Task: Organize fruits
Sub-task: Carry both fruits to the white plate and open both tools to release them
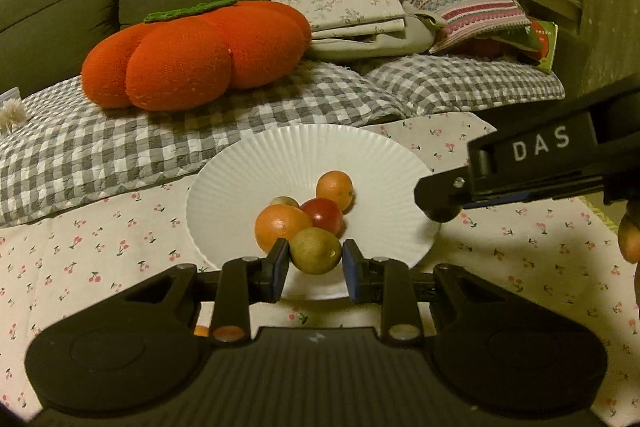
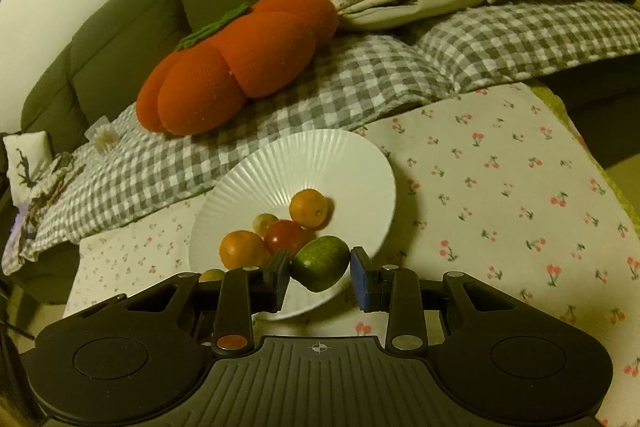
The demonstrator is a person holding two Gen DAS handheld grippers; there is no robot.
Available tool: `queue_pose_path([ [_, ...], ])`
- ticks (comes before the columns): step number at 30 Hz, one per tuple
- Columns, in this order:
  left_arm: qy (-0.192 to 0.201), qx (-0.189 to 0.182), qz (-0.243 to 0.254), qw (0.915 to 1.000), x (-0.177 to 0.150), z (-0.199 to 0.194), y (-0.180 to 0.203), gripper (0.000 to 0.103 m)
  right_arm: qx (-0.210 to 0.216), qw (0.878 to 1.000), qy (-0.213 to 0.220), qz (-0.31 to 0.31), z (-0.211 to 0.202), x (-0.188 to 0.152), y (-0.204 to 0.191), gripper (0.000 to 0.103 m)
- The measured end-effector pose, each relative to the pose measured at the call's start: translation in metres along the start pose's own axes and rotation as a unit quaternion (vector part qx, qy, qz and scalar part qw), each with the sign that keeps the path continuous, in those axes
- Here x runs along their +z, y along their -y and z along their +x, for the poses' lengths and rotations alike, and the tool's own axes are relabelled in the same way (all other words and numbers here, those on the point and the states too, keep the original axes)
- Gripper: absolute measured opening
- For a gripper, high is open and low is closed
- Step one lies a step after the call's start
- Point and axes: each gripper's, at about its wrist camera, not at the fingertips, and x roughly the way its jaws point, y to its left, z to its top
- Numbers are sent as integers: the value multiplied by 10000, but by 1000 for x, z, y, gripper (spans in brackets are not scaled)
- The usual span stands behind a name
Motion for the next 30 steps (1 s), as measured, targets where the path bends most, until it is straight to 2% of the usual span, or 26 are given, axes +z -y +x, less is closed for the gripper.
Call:
queue_pose_path([
  [10,-105,24,67,9999,-3,21,2,27,-98,9995,9,-310,16,-1,-4,32],
  [21,-9,85,215,9997,0,24,5,28,-330,9970,-49,-697,28,-5,-10,32],
  [24,2,68,211,9998,0,24,4,34,-356,9968,-68,-709,30,-5,-10,33],
  [26,-2,70,202,9998,0,23,5,42,-379,9967,-57,-719,30,-6,-10,33],
  [30,67,124,244,9996,1,17,6,48,-393,9966,-49,-721,30,-7,-11,33],
])
